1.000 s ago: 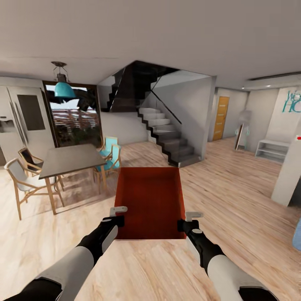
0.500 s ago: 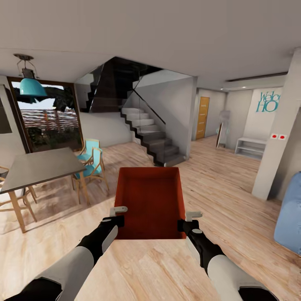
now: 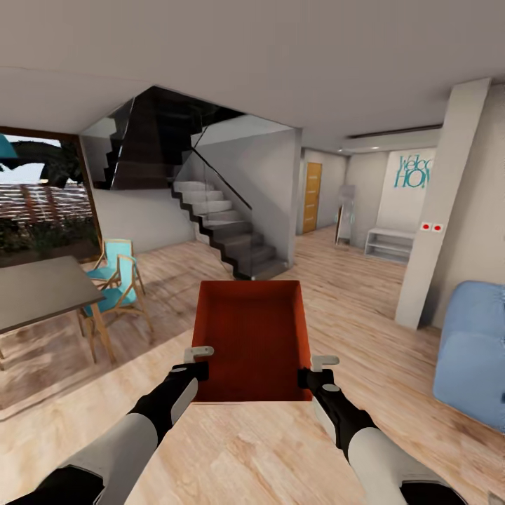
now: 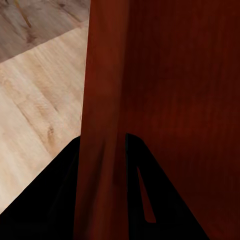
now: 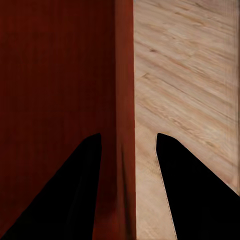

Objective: Move the two storage containers from the living room to the garage. In the garage, place one container on the floor and stack the other container on top of it (either order is fine).

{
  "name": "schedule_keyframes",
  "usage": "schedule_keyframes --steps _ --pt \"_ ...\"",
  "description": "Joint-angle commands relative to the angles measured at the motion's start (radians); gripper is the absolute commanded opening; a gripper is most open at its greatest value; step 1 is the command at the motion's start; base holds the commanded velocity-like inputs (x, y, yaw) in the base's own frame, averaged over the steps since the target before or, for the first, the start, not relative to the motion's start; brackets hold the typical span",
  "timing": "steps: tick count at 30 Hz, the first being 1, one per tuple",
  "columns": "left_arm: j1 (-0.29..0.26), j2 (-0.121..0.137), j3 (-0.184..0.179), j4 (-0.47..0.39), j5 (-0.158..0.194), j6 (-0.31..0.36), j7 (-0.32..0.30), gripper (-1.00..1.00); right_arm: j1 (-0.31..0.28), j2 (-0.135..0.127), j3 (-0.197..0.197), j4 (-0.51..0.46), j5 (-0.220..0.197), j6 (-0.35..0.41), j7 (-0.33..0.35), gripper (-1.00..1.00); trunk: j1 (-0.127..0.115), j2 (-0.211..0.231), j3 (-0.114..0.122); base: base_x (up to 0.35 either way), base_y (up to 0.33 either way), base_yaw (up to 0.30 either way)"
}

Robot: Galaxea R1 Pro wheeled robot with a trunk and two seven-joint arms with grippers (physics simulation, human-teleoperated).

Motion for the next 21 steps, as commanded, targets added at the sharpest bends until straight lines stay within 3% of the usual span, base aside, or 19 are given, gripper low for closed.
schedule_keyframes --steps 1,21 --pt "0.000 0.001 0.004 -0.001 -0.005 0.008 0.015 -1.00 -0.001 0.001 -0.027 -0.004 0.019 0.002 -0.003 -1.00 0.001 -0.001 0.000 0.323 0.000 -0.101" --pt "0.001 0.001 0.005 -0.002 -0.005 0.008 0.015 -1.00 -0.001 0.001 -0.027 -0.007 0.019 0.017 -0.003 -1.00 0.001 -0.001 0.000 0.323 0.000 -0.009"
